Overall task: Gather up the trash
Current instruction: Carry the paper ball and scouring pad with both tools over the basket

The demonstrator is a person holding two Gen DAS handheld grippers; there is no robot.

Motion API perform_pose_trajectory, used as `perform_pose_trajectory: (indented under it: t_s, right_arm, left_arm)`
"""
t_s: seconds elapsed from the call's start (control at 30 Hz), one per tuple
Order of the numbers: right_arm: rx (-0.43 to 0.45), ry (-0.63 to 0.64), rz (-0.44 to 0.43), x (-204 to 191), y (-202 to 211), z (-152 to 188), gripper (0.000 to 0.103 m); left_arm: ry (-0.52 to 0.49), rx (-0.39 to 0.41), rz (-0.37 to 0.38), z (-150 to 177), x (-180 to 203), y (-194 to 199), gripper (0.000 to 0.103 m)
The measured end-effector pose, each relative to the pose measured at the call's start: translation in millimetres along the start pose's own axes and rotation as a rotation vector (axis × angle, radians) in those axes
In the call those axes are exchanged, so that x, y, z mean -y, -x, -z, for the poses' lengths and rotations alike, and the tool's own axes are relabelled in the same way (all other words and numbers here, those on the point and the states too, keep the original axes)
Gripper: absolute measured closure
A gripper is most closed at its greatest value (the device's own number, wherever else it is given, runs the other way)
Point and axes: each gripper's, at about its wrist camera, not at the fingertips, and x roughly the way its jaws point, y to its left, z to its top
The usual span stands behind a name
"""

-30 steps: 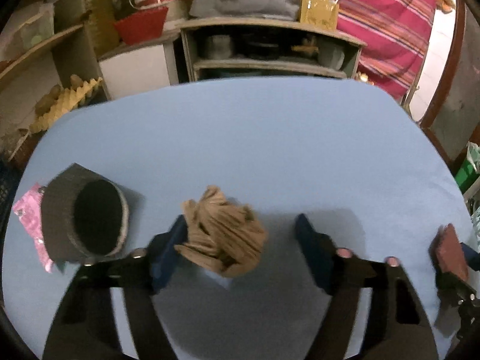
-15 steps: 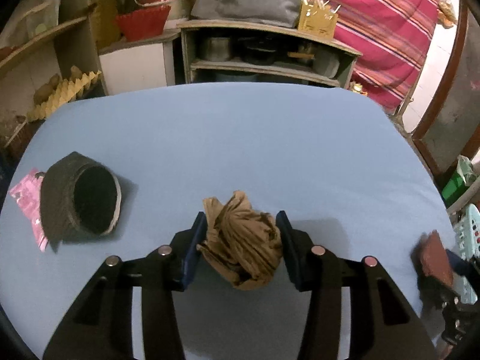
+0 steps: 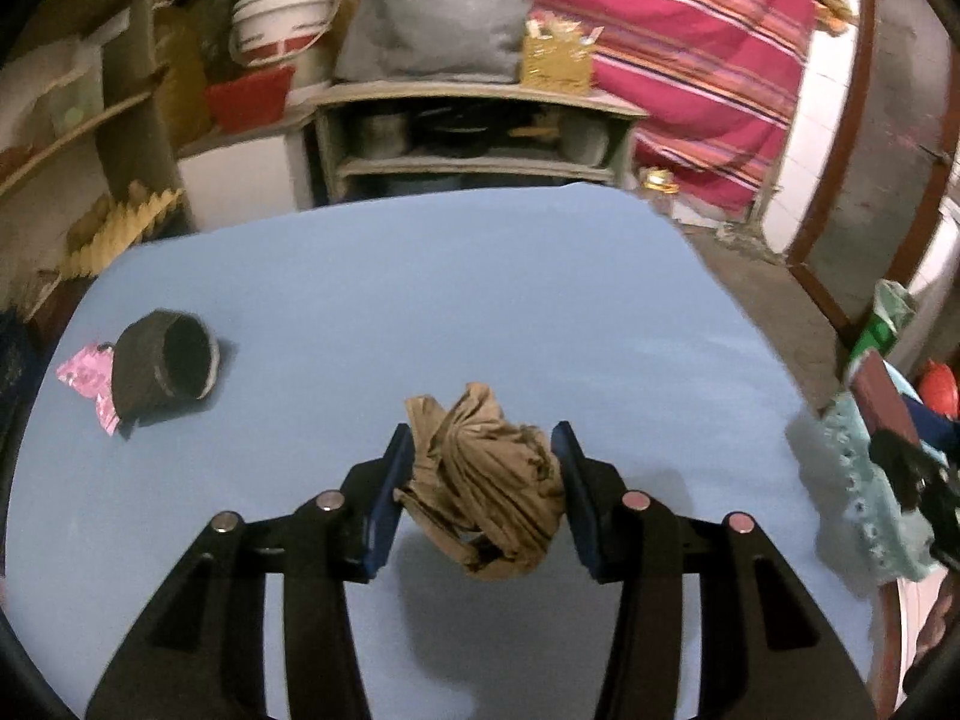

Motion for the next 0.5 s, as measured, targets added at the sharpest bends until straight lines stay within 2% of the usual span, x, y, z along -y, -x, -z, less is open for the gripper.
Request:
perform_pose_trajectory:
  t_s: [0.27, 0.5]
  right_arm:
    - [0.029, -0.075, 0.098, 72.6, 49.7, 12.1, 0.044]
    - [0.028, -0.126, 0.195, 127.6, 87.5, 30.8, 0.044]
  left_arm:
    - [-0.106, 0.060, 0.090, -3.9, 89.7, 38.5, 0.056]
    - [-0.175, 0.053, 0.192, -7.2, 166.5, 37.8, 0.056]
